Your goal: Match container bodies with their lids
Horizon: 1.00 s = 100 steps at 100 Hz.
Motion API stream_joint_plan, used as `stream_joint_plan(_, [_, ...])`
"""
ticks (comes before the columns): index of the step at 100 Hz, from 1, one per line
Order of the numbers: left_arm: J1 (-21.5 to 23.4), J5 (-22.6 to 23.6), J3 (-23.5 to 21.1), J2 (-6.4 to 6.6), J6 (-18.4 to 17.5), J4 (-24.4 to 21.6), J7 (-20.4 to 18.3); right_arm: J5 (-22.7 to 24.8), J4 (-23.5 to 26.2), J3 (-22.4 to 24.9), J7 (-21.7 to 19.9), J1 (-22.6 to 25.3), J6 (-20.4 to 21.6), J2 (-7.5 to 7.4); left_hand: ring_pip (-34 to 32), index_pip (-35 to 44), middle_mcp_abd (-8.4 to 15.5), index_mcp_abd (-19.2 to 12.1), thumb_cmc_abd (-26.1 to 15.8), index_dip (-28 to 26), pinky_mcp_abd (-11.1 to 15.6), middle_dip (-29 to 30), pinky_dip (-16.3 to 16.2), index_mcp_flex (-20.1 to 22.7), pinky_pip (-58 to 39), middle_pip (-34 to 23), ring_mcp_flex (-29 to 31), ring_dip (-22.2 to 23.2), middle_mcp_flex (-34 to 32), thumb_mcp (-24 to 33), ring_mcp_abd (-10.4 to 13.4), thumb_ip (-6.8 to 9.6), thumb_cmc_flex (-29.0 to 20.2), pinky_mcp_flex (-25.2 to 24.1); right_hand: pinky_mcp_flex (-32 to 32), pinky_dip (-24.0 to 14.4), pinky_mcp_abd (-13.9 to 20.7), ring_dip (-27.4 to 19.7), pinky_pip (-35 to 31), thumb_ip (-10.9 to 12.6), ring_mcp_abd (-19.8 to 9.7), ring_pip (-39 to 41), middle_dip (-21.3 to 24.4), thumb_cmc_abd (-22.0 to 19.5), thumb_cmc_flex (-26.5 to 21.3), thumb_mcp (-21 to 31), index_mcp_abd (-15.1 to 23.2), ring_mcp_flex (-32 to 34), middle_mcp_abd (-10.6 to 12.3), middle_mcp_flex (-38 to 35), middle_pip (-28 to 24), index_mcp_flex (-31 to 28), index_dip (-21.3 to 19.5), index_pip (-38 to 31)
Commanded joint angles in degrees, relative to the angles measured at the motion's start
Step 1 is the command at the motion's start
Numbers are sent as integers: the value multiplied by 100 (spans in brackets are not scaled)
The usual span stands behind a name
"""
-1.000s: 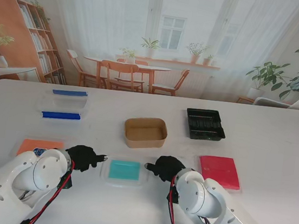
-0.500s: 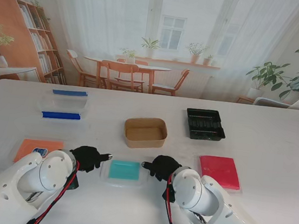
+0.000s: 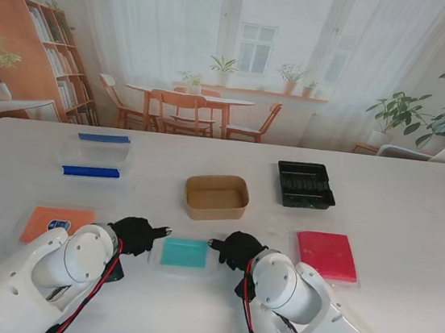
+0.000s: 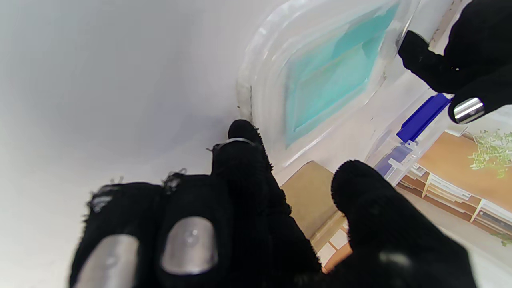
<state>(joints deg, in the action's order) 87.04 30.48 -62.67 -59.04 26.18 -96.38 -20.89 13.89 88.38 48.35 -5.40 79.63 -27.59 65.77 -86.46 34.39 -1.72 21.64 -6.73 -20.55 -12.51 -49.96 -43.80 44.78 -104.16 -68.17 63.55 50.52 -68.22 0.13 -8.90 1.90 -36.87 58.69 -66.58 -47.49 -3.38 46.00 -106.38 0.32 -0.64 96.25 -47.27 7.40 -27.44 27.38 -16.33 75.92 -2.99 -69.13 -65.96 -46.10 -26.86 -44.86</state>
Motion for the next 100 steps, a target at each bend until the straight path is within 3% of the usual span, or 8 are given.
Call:
stream_joint_plan(1, [114,-80,84,-71,25,186,-14,-46,-59,-26,-69,88,-10,72,-347,-697,158,-166,-157,309,780,24,78,-96,-1581,-34,-60,-75,5,-75,-383,97,149,220,-458,19,1287,-31,-1360,179,-163,485,-46,78,-65,15,-432,-65,-729,-327,-237,-289,216,468])
stream_joint_plan(31, [171,-309,-16,-155,-60,161,256,-123,13,70,124,202,122,125,-317,-678,137,-163,-116,303,758,40,122,-75,-1581,-11,-71,-71,14,-69,-399,116,119,181,-456,23,1270,-40,-1360,202,-144,487,-36,142,-68,38,-437,-67,-732,-331,-243,-296,178,449])
stream_joint_plan(100, [216,-512,-171,-215,-376,188,430,-235,237,222,278,359,304,155,-277,-661,117,-165,-85,299,729,58,164,-54,-1581,10,-86,-69,15,-71,-432,124,128,149,-453,31,1232,-63,-1360,209,-101,493,-15,151,-65,64,-463,-70,-757,-326,-234,-302,157,487])
